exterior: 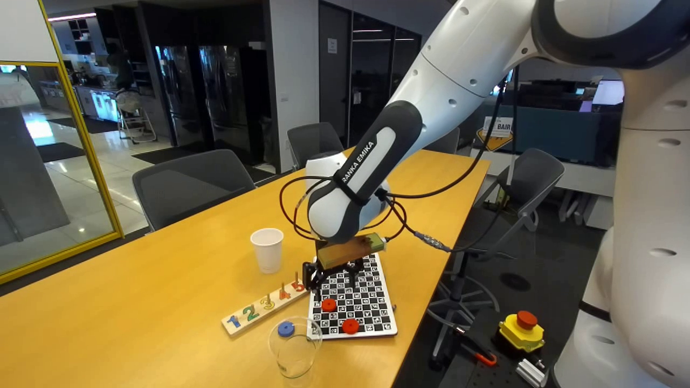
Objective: Place the orange rings inside the white cup then put the blue ring in the clear cup
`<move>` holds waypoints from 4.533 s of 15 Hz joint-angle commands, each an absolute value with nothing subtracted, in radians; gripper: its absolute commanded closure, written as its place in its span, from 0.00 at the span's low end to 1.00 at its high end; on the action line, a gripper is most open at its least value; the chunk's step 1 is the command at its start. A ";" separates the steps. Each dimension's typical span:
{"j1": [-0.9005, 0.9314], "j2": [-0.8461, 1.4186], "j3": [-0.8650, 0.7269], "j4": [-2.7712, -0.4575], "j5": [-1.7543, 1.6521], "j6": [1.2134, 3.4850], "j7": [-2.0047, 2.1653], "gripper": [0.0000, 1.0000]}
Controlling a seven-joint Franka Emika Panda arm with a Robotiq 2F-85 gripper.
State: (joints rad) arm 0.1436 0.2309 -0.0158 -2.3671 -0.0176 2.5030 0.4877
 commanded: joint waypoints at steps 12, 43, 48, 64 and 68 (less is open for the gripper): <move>0.112 0.248 0.029 -2.376 0.102 2.532 0.324 0.00; 0.120 0.293 -0.001 -2.274 0.054 2.470 0.377 0.77; 0.121 0.272 -0.044 -2.171 -0.009 2.424 0.428 0.76; 0.141 0.503 -0.027 -1.649 -0.027 2.267 0.419 0.76; 0.143 0.570 -0.030 -1.553 -0.023 2.232 0.412 0.76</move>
